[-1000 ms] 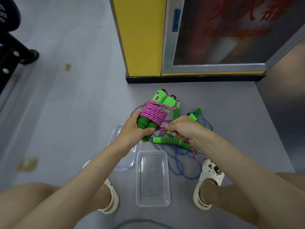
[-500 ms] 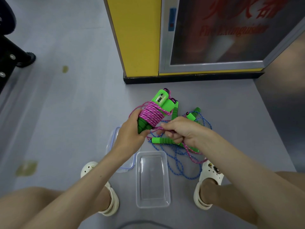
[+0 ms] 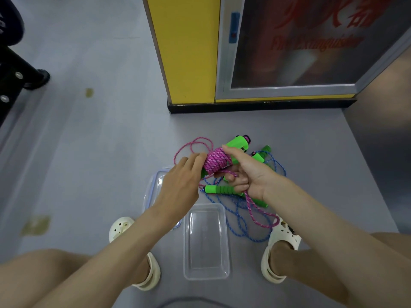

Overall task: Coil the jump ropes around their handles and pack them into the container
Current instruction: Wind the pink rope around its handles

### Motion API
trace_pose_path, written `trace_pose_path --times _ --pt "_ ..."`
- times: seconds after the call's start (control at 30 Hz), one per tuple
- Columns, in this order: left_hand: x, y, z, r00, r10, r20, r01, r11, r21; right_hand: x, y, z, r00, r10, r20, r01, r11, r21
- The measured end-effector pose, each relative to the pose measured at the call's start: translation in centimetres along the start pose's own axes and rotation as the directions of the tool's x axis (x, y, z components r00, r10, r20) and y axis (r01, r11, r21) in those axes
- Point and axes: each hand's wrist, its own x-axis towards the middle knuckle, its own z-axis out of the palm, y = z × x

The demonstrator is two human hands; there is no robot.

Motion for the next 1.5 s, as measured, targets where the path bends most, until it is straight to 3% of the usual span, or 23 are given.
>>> trace_pose_path --times 0.2,0.4,0.47,0.5,0.53,0.6,0.67,0.77,0.83,0.9,1.0,1.13,1.27,1.5 --pt "0.0 -1.2 0.0 0.995 0.101 -0.02 -0.103 0.988 -0.111 -0.2 0.0 0.2 0.999 -0.044 0.001 0.043 0.996 -0.074" --pt "-0.4 -1.5 0.3 0.985 0.174 -0.02 -0.174 0.985 -0.009 -0.2 0.2 0.5 0.998 -0.025 -0.06 0.02 0.997 -0.079" --pt "-0.5 -1.4 0.2 0.987 0.156 0.047 -0.151 0.984 -0.1 0.0 0.1 0.2 0.994 -0.054 -0.094 0.042 0.991 -0.126" --pt "-0.5 -1.2 -0.1 0.989 0.096 0.116 -0.07 0.975 -0.212 0.1 0.0 0.1 0.992 -0.076 -0.103 0.06 0.987 -0.146" --pt "-0.4 -1.1 -0.5 0.976 0.01 0.215 0.069 0.933 -0.354 0.2 -0.1 0.0 0.99 -0.099 -0.103 0.08 0.982 -0.171" --pt "0.1 -1.0 -1.3 0.905 -0.136 0.403 0.366 0.734 -0.573 0.1 -0.2 -0.1 0.988 -0.141 -0.068 0.122 0.964 -0.235" --pt "0.6 -1.3 -2.0 0.814 -0.22 0.537 0.559 0.545 -0.624 -0.1 -0.3 0.1 0.987 -0.161 -0.002 0.154 0.947 -0.283" --pt "0.7 -1.7 -2.5 0.68 -0.179 0.711 0.724 0.321 -0.611 -0.3 -0.2 0.3 0.983 -0.17 0.074 0.184 0.937 -0.296" --pt "0.5 -1.5 -2.4 0.67 -0.18 0.72 0.739 0.246 -0.627 -0.2 -0.2 0.4 0.982 -0.177 0.072 0.191 0.94 -0.285" --pt "0.5 -1.4 -2.3 0.73 -0.266 0.63 0.682 0.348 -0.643 -0.1 -0.3 0.4 0.98 -0.194 0.037 0.196 0.941 -0.277" --pt "0.6 -1.6 -2.0 0.821 -0.356 0.446 0.564 0.626 -0.539 -0.1 -0.2 0.3 0.98 -0.198 -0.027 0.18 0.931 -0.319" --pt "0.3 -0.9 -1.9 0.855 -0.393 0.339 0.499 0.802 -0.328 0.1 0.2 0.4 0.983 -0.166 -0.082 0.122 0.914 -0.387" --pt "0.4 -0.2 -2.0 0.88 -0.404 0.249 0.448 0.88 -0.157 0.3 0.5 0.6 0.983 -0.157 -0.09 0.105 0.899 -0.424" --pt "0.0 0.1 -1.9 0.895 -0.399 0.199 0.429 0.893 -0.138 0.2 0.7 1.2 0.989 -0.125 -0.079 0.088 0.929 -0.359"
